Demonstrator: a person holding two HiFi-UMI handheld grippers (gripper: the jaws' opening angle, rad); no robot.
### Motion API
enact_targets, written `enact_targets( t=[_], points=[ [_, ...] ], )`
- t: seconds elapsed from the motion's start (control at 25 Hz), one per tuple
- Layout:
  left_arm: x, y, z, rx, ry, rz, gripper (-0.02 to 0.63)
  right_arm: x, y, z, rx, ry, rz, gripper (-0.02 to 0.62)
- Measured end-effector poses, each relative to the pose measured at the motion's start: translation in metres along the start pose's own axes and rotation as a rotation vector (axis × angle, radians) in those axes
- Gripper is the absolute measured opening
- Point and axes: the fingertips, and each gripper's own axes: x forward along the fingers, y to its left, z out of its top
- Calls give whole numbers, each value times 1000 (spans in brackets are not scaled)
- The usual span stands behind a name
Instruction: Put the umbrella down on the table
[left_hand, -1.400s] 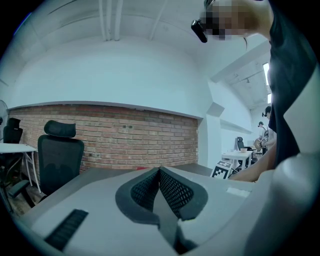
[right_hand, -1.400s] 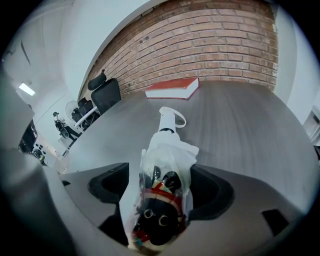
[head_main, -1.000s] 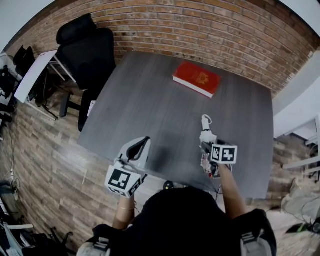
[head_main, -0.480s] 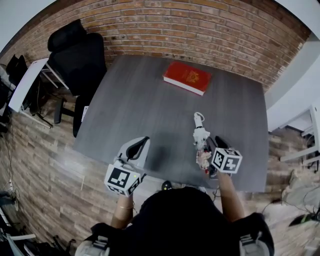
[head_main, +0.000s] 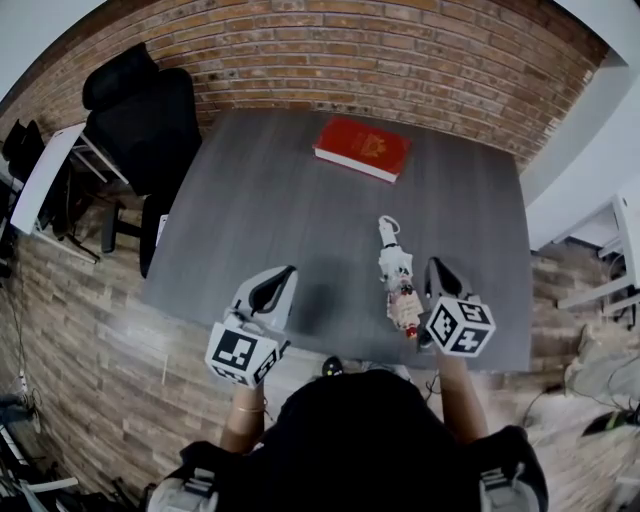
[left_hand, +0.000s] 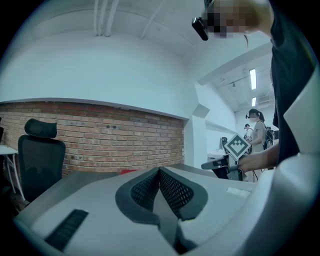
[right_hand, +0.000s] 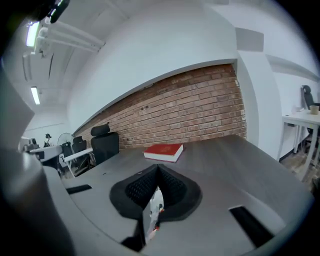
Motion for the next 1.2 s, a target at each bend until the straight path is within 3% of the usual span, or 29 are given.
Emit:
enact_targets(
  t=[0.24, 0.56, 0.84, 1.2],
  points=[
    [1, -3, -1, 0, 1, -9, 3, -15, 16, 18, -38, -51, 19, -3],
    [2, -7, -6, -14, 42, -16, 3, -26, 23, 23, -61, -73, 26, -3],
    [4, -8, -3, 6, 10, -24, 3, -28, 29, 28, -72, -92, 37, -3],
    [1, -9, -6, -5, 33, -21, 3, -28, 35, 28, -93, -90, 50, -5]
  ],
)
